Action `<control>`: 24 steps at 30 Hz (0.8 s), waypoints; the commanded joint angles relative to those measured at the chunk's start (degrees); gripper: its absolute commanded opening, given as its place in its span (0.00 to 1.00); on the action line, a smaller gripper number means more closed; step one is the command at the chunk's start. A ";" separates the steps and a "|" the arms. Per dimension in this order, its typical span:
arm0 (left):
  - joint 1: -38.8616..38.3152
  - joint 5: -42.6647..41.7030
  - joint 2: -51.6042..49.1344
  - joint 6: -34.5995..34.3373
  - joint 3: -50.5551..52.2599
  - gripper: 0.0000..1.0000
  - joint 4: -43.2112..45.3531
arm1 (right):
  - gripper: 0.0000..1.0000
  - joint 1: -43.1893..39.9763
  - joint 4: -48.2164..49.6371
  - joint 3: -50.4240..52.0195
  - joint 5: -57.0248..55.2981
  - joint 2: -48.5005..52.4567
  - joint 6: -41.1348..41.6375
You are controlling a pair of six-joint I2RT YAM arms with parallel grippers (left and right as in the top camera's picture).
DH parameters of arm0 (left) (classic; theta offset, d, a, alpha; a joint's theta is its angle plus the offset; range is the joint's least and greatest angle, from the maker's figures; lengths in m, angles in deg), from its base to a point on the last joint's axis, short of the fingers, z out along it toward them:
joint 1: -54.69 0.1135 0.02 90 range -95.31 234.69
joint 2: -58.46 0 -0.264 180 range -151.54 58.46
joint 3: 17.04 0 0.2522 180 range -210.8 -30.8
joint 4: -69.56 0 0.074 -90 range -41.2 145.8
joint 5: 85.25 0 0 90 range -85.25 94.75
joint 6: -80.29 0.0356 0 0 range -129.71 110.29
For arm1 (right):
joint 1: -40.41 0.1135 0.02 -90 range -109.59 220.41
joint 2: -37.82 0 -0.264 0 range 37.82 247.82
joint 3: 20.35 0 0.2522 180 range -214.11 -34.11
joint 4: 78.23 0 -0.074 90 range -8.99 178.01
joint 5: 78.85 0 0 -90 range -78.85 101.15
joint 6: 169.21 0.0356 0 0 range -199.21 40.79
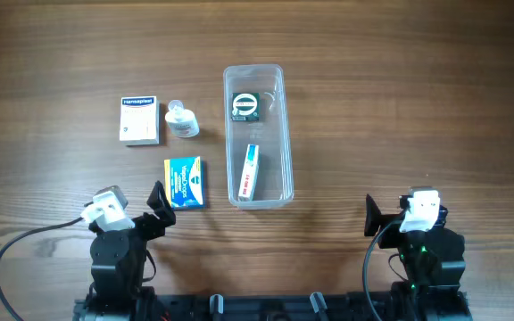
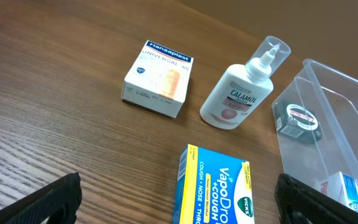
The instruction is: Pack container
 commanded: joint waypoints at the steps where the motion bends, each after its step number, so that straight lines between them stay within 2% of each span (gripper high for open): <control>1: 0.26 -0.11 0.59 0.57 0.17 1.00 0.22 | 1.00 -0.28 -0.09 0.48 -1.16 -0.94 -0.70; 2: 0.26 -0.98 0.35 -2.29 0.15 1.00 4.02 | 1.00 -0.28 -0.09 0.48 -1.16 -0.94 -0.72; 7: 0.26 -0.98 -4.59 -7.74 -2.25 1.00 10.38 | 1.00 -0.28 -0.09 0.48 -1.16 -0.94 -0.72; 14: 0.26 -1.60 -18.58 -7.69 -13.27 1.00 11.63 | 1.00 -0.28 -0.09 0.48 -1.16 -0.94 -0.70; 16: 0.26 -1.57 -24.55 -7.67 -19.93 1.00 10.73 | 1.00 -0.28 -0.09 0.48 -1.16 -0.94 -0.70; 24: 0.26 -1.57 -35.01 -7.67 -33.44 1.00 9.92 | 1.00 -0.28 -0.09 0.48 -1.16 -0.94 -0.70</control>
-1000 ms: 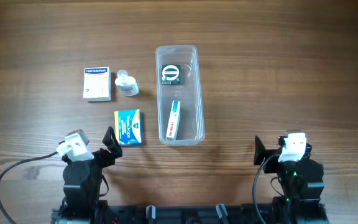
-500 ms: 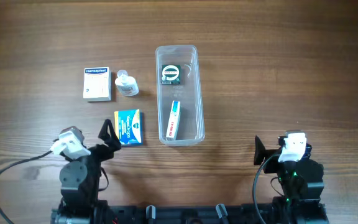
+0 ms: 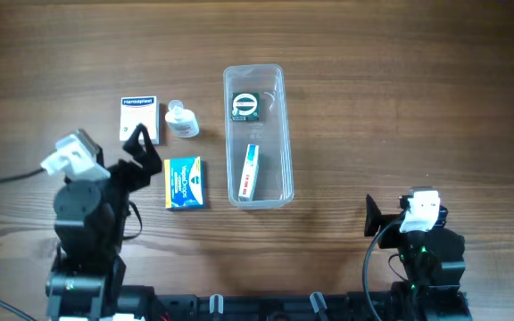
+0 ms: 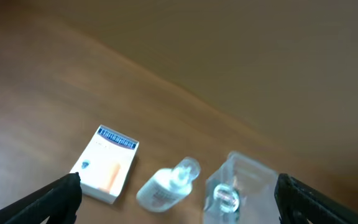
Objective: Pack container
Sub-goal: 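Move the left gripper forward over the Calamol lotion bottle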
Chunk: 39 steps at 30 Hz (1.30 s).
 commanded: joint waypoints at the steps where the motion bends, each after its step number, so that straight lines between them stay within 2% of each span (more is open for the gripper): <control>1: 0.26 -0.48 -4.83 -0.74 -7.10 1.00 -0.09 | 1.00 -0.26 0.04 0.42 -1.14 -0.68 -0.70; 8: 0.26 -0.57 -15.41 -1.62 -18.97 1.00 -0.76 | 1.00 -0.26 0.04 0.42 -1.14 -0.68 -0.72; 13: 0.26 -2.21 -25.33 -1.66 -29.73 1.00 -6.91 | 1.00 -0.26 0.04 0.42 -1.14 -0.68 -0.72; 24: 0.26 -6.86 -48.39 -3.37 -60.02 1.00 -34.49 | 1.00 -0.26 0.04 0.42 -1.14 -0.68 -0.72; 26: 0.26 -7.67 -51.74 -3.34 -64.02 0.88 -37.18 | 1.00 -0.26 0.04 0.42 -1.14 -0.68 -0.72; 27: 0.26 -8.35 -53.83 -3.34 -66.29 0.87 -38.29 | 1.00 -0.26 0.04 0.42 -1.14 -0.68 -0.72; 29: 0.26 -8.41 -56.98 -3.34 -68.70 0.89 -38.62 | 1.00 -0.26 0.04 0.42 -1.14 -0.68 -0.72; 31: 0.26 -9.14 -59.80 -3.39 -70.23 1.00 -38.49 | 1.00 -0.26 0.04 0.42 -1.14 -0.68 -0.72; 33: 0.26 -11.50 -62.62 -3.50 -70.95 1.00 -38.47 | 1.00 -0.26 0.04 0.42 -1.14 -0.68 -0.70; 35: 0.26 -11.87 -64.11 -5.92 -70.95 1.00 -38.75 | 1.00 -0.26 0.04 0.42 -1.14 -0.68 -0.70; 39: 0.26 -12.17 -66.86 -15.96 -70.95 1.00 -40.09 | 0.99 -0.26 0.04 0.42 -1.14 -0.68 -0.72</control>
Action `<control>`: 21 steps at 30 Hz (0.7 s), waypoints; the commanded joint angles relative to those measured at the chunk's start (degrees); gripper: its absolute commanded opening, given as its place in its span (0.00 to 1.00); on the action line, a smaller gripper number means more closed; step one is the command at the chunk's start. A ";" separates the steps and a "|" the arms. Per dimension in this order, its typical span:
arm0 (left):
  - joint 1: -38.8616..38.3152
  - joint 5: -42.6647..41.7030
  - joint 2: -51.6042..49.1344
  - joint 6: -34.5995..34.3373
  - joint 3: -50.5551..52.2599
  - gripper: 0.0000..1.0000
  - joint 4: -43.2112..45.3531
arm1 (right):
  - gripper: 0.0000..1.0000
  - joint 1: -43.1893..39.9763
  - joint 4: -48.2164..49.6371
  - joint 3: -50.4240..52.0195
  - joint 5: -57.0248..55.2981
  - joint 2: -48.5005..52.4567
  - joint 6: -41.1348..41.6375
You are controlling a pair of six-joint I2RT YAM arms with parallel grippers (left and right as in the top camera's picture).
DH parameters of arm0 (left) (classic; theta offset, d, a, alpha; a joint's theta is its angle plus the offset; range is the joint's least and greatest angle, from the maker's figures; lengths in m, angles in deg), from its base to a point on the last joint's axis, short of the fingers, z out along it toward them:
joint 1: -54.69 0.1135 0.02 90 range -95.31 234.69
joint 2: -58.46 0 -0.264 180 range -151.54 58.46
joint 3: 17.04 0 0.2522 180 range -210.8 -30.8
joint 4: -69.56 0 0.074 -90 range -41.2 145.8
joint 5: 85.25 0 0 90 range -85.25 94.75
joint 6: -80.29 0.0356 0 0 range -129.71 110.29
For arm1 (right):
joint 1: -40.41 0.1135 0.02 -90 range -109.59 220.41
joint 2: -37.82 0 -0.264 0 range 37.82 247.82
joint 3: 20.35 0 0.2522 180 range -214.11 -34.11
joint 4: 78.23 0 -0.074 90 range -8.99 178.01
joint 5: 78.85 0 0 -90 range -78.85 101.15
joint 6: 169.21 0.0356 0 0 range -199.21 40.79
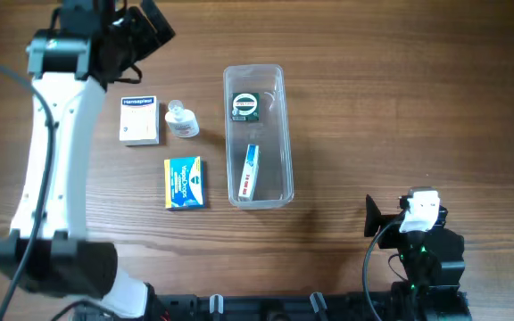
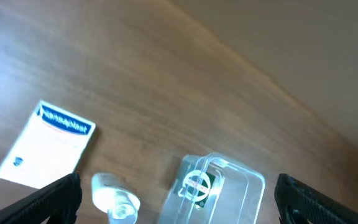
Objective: Pack container
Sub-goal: 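Move the left gripper forward over the Calamol lotion bottle, then lower the left gripper around the Calamol bottle and grasp it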
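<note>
A clear plastic container (image 1: 280, 134) stands upright at mid-table, holding a tape roll pack (image 1: 244, 106) and a small red-and-white box (image 1: 249, 171). Left of it lie a white Hansaplast box (image 1: 138, 119), a calamine bottle (image 1: 181, 119) and a blue-yellow Vicks box (image 1: 185, 183). My left gripper (image 1: 145, 25) is raised high over the far left, open and empty. Its wrist view looks down on the Hansaplast box (image 2: 45, 145), the bottle (image 2: 114, 202) and the container (image 2: 247, 186), with the gripper (image 2: 178, 190) spread wide. My right gripper (image 1: 373, 217) rests at the near right.
The wooden table's far edge (image 2: 272, 81) shows in the left wrist view. The left arm (image 1: 56, 143) stretches along the table's left side, above the surface. The right arm's base (image 1: 422, 250) sits at the near edge.
My left arm has risen and reached farther back; its gripper, over the near side of the Hansaplast box before, is now beyond it at the far left. Nothing on the table has moved.
My left gripper first rested open at the near edge, just in front of the Vicks box. Then it was lifted beside the Hansaplast box. Now it is high over the far left, still open and empty. The right arm stayed still throughout.
</note>
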 commanded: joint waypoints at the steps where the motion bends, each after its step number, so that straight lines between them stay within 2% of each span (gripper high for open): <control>1: 0.26 -2.05 -2.54 -11.72 -1.25 1.00 -1.81 | 1.00 -0.24 0.11 0.26 -1.14 -0.68 -0.70; 3: -0.26 -2.01 -3.15 -19.45 -1.25 1.00 -5.05 | 1.00 -0.24 0.11 0.26 -1.14 -0.68 -0.72; 10: -3.93 -1.99 -4.07 -38.05 -1.25 1.00 -10.97 | 1.00 -0.24 0.11 0.26 -1.14 -0.68 -0.72; 17: -7.37 -0.59 -5.11 -54.36 -0.98 1.00 -17.62 | 1.00 -0.24 0.11 0.26 -1.14 -0.68 -0.72; 21: -7.67 0.04 -5.18 -62.62 2.71 1.00 -18.91 | 1.00 -0.24 0.11 0.26 -1.14 -0.68 -0.70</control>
